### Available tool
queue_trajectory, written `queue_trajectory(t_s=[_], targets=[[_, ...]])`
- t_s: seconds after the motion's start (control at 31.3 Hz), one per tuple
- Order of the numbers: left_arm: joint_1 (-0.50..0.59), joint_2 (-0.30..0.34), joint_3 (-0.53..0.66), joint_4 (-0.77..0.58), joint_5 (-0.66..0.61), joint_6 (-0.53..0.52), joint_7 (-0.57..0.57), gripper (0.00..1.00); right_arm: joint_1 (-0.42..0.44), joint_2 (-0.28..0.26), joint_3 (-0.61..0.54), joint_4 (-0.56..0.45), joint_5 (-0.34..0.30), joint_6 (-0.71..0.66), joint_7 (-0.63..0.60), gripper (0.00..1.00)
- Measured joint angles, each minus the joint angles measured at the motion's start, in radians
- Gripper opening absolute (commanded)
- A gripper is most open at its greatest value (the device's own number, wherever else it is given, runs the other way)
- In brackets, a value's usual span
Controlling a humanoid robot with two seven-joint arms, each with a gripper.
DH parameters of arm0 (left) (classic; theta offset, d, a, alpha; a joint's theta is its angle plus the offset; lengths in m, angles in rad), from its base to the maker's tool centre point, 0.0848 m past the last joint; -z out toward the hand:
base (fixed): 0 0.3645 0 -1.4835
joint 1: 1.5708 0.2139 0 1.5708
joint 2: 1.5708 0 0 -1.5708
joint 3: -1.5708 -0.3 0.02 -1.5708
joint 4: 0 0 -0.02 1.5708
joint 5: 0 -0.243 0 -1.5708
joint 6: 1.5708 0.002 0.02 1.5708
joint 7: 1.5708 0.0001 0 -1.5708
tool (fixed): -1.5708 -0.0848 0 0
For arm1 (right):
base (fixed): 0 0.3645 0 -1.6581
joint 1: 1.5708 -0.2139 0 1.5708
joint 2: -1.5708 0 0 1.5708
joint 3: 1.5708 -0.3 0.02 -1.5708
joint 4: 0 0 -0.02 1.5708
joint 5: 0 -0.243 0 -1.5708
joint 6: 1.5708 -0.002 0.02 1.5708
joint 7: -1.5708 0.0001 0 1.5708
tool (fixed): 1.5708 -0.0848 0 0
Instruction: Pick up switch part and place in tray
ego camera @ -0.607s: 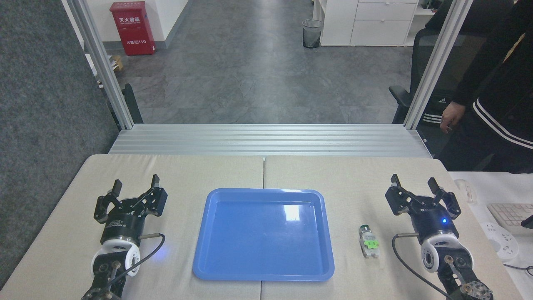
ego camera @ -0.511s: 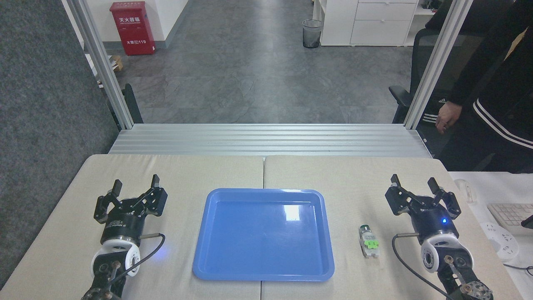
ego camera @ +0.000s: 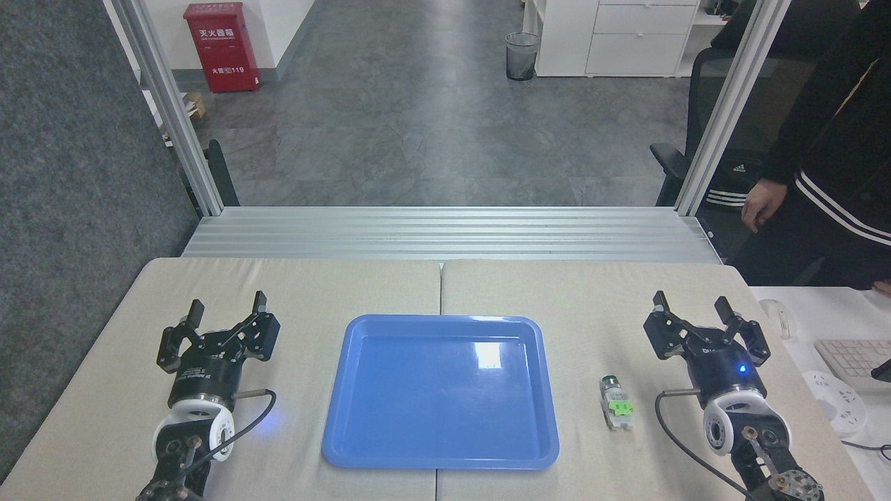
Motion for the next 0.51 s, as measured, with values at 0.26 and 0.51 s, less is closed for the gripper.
queue_trajectory(t_s=[0.26, 0.51], targets=[[0.0, 0.0, 0.0, 0.0, 0.0, 0.0, 0.0, 1.0, 0.0, 0.0, 0.0, 0.0, 0.0, 0.0, 0.001, 0.97], [-0.001, 0.0, 0.0, 0.0, 0.001, 0.0, 0.0, 1.0, 0.001, 0.002, 0.0, 0.0, 0.0, 0.0, 0.001, 0.97]])
